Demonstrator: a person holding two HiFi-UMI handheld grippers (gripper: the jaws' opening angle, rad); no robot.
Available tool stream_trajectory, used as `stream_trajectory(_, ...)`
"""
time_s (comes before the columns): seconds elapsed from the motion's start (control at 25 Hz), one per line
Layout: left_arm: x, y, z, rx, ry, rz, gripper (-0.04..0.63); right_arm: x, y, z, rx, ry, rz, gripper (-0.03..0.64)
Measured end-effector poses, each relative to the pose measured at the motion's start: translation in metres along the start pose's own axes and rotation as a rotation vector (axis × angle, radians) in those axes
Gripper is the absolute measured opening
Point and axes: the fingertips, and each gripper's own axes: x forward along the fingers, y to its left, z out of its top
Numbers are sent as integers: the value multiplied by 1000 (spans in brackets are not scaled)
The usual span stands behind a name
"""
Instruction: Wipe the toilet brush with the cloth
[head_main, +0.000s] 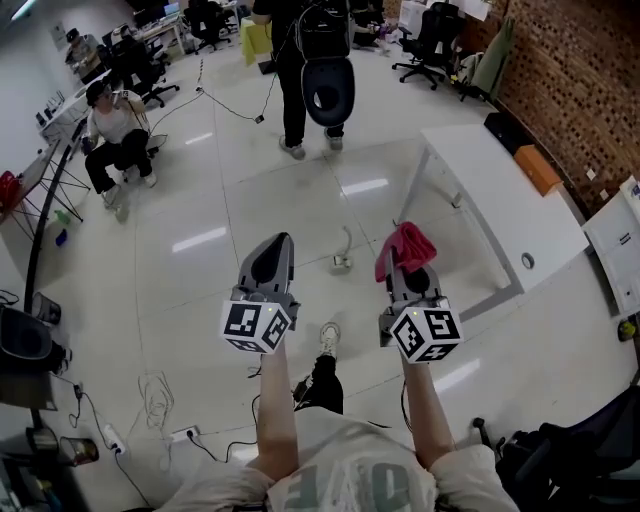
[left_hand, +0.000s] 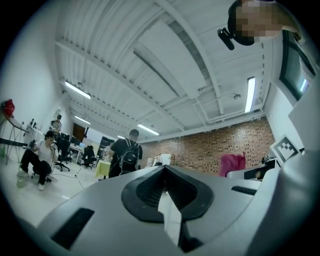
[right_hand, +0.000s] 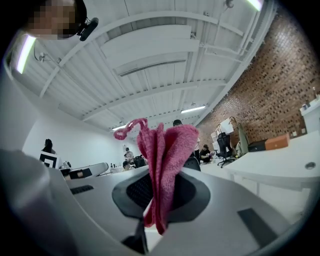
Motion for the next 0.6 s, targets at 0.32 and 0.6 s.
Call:
stream_trajectory(0.32, -95, -45, 40, -40, -18, 13, 5, -108, 53, 16, -30, -10, 10, 31)
stream_trajectory(0.6, -116, -52, 53, -12, -32, -27, 5, -125, 80, 18, -79, -24, 0, 31)
